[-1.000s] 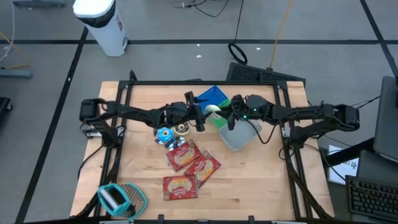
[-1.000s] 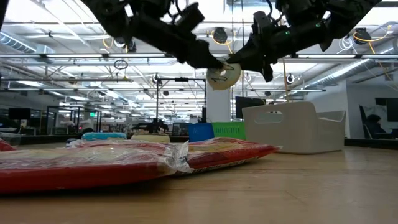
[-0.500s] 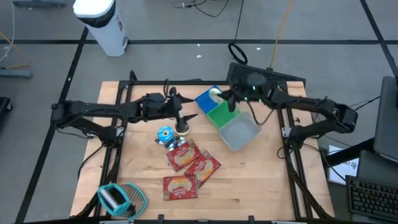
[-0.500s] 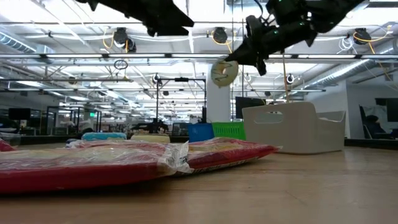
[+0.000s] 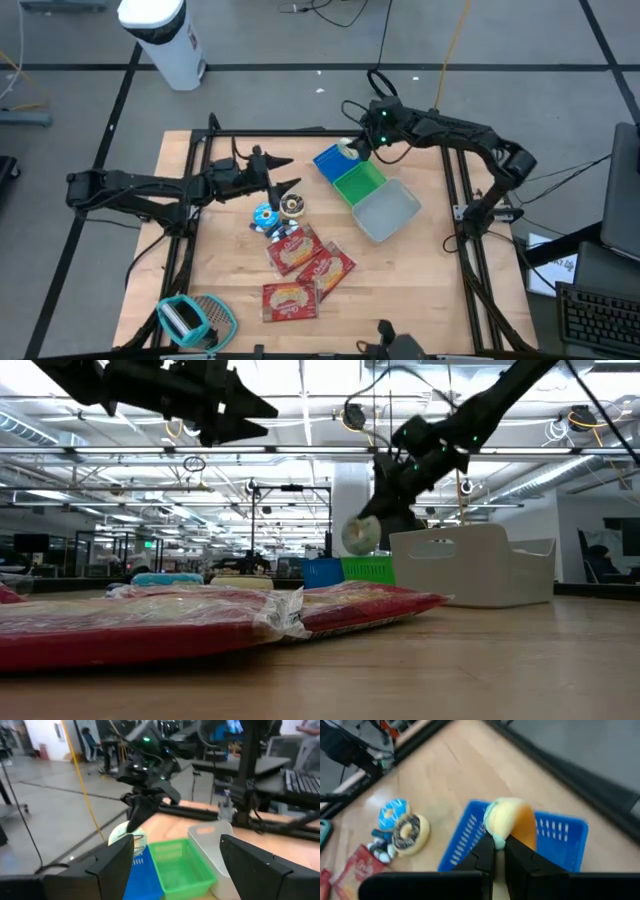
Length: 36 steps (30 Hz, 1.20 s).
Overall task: Pick & Place Food Item
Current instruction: Put the light blue donut into the blue bin
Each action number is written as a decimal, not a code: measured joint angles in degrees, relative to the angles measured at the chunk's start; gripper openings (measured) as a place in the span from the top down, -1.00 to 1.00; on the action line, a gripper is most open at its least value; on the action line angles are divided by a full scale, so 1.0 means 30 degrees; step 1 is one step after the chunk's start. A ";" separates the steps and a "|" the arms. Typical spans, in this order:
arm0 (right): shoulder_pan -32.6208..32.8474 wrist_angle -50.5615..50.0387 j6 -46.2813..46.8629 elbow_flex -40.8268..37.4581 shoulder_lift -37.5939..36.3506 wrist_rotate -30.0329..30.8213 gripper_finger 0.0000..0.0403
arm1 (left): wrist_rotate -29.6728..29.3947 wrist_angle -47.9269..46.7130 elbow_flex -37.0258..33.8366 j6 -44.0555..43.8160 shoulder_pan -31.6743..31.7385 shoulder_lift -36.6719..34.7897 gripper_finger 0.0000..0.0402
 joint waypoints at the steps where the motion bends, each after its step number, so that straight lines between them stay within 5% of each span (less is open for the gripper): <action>1: -0.0133 -0.0029 0.0007 0.0000 0.0279 -0.0017 0.93 | 0.0009 -0.0108 -0.0009 -0.0118 -0.0002 0.0000 -0.48; 15: -0.0465 0.0214 0.1458 0.0000 0.1950 0.0132 0.87 | -0.0009 -0.0091 -0.0002 -0.0225 0.0013 0.0109 -0.48; 24: -0.0280 0.0179 0.1317 0.0000 0.1950 0.3477 0.86 | -0.0002 -0.0141 0.0005 -0.0218 0.0013 0.0109 -0.48; 36: 0.0099 0.0026 0.1053 0.0000 0.1950 0.3615 0.75 | -0.0009 -0.0265 0.0005 -0.0196 0.0013 0.0109 -0.48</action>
